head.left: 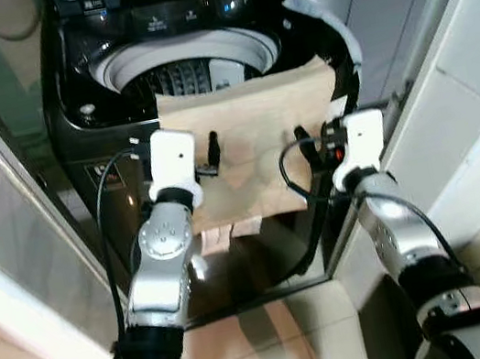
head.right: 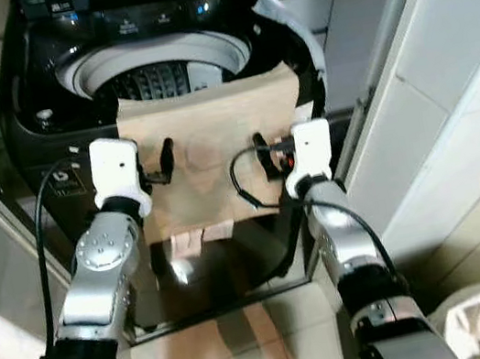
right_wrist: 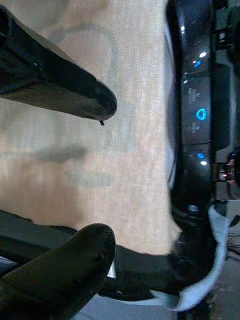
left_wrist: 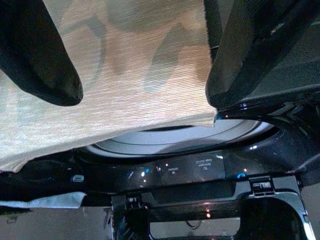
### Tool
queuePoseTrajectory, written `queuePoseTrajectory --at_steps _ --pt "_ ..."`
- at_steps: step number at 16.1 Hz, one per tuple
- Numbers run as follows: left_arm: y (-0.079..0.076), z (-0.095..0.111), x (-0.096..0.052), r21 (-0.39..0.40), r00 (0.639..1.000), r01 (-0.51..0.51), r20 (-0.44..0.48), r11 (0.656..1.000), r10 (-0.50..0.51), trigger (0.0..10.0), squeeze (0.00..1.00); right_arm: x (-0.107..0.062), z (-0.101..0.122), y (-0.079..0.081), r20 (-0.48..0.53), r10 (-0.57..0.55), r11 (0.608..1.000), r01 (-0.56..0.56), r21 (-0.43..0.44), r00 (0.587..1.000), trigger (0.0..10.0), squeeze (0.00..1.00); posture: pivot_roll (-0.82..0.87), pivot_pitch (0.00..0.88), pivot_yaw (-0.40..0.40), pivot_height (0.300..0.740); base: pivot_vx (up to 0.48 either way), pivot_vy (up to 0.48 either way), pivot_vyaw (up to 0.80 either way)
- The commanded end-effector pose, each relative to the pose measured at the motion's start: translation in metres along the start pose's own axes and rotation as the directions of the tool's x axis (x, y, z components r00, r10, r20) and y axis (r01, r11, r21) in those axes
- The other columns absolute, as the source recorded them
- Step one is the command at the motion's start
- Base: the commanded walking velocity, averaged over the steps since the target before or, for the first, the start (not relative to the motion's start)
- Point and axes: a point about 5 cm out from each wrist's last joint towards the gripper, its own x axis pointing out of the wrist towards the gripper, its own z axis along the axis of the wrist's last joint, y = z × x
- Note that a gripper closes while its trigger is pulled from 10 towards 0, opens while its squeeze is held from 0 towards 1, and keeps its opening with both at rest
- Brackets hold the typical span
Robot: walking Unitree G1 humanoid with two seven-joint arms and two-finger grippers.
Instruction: Clothes washing
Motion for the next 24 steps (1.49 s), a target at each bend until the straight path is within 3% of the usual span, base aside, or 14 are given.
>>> queuePoseTrajectory --at_steps 1,11,24 --pt "-0.0072 0.0027 0.0016 0.0 1.0 0.014 0.01 1.0 -0.014 10.0 0.0 -0.0013 -0.0012 -0.0072 -0.006 -0.017 1.0 0.017 -0.005 1.0 10.0 0.0 -0.03 0.0 -0.046 0.731 0.0 -0.33 0.0" --pt "-0.009 0.0045 0.0035 -0.037 1.0 0.009 0.023 0.999 -0.008 10.0 0.0 0.0002 -0.0026 -0.009 -0.011 -0.012 1.0 0.012 -0.009 1.0 10.0 0.0 -0.04 0.0 -0.048 0.731 -0.075 -0.335 0.0" --pt "-0.0081 0.0034 0.0043 -0.039 1.0 0.004 0.019 0.999 -0.004 10.0 0.0 0.0002 -0.0042 -0.0089 -0.018 -0.006 1.0 0.006 -0.012 1.0 10.0 0.0 -0.04 0.0 -0.048 0.731 0.0 0.0 0.0"
